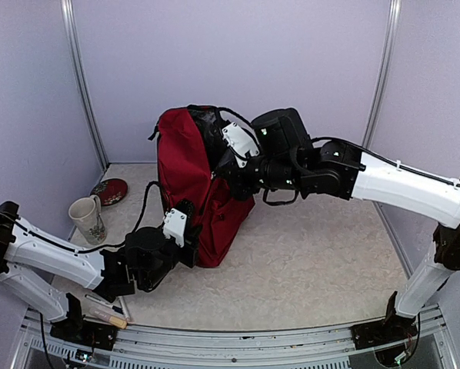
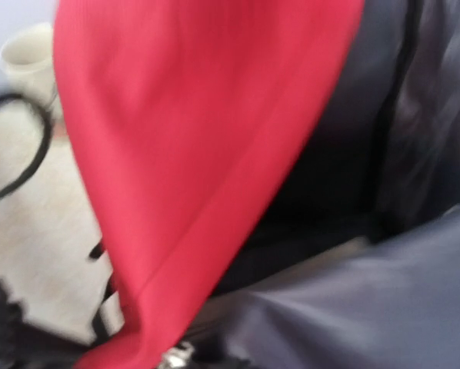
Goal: Pack the student bag
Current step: Zip the student bag into the largest pocket of the bag, then hold the largest pocket of the student bag.
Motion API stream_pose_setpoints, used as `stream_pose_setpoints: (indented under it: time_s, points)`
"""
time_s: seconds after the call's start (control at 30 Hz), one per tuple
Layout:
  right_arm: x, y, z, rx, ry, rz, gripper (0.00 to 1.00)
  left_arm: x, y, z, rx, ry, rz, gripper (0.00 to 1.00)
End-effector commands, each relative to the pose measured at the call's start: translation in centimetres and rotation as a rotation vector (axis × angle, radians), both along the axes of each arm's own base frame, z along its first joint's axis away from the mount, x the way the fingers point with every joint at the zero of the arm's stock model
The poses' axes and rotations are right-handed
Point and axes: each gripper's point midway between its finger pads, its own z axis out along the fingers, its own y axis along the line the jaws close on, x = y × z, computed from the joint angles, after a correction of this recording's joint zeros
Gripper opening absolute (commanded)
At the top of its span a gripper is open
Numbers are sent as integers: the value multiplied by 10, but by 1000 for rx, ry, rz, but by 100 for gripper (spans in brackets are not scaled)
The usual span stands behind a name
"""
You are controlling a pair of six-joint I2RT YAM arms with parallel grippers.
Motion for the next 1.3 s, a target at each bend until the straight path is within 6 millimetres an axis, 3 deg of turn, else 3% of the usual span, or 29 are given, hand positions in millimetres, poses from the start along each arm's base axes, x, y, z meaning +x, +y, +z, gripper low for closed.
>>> stream_pose_setpoints:
  time_s: [0.0, 0.13, 0.2, 0.37, 0.47, 0.53, 0.57, 0.63, 0.73, 0.83, 0.9, 1.03, 1.13, 1.27]
  points:
    - [55, -38, 83, 37, -236, -176, 0, -17, 12, -21, 77, 16, -30, 0]
    - [83, -56, 112, 9, -310, -233, 0, -28, 17, -26, 63, 34, -75, 0]
    - [91, -63, 135, 19, -357, -254, 0, -33, 23, -32, 62, 47, -81, 0]
    - [114, -87, 171, 20, -434, -321, 0, -39, 41, -41, 44, 79, -67, 0]
    - [123, -98, 179, 26, -449, -340, 0, -44, 51, -44, 33, 92, -62, 0]
    - [119, -87, 176, 25, -433, -276, 0, -48, 53, -41, 34, 87, -82, 0]
    - [115, -79, 171, 38, -405, -233, 0, -52, 50, -36, 54, 71, -107, 5]
    - [105, -60, 158, 57, -342, -138, 0, -59, 40, -16, 77, 32, -144, 25]
    - [79, -28, 143, 103, -250, 28, 0, -64, 24, 37, 88, -55, -157, 56]
    - [53, -5, 135, 151, -182, 145, 0, -68, 7, 101, 33, -122, -167, 74]
    - [40, 4, 133, 179, -150, 190, 0, -64, 1, 142, -27, -157, -141, 79]
    - [24, 9, 131, 211, -125, 225, 0, -57, -17, 182, -58, -200, -133, 80]
    - [18, 8, 128, 221, -109, 228, 0, -34, -27, 183, -8, -188, -62, 79]
    - [10, 7, 119, 222, -86, 232, 0, 3, -12, 177, 12, -115, 71, 71]
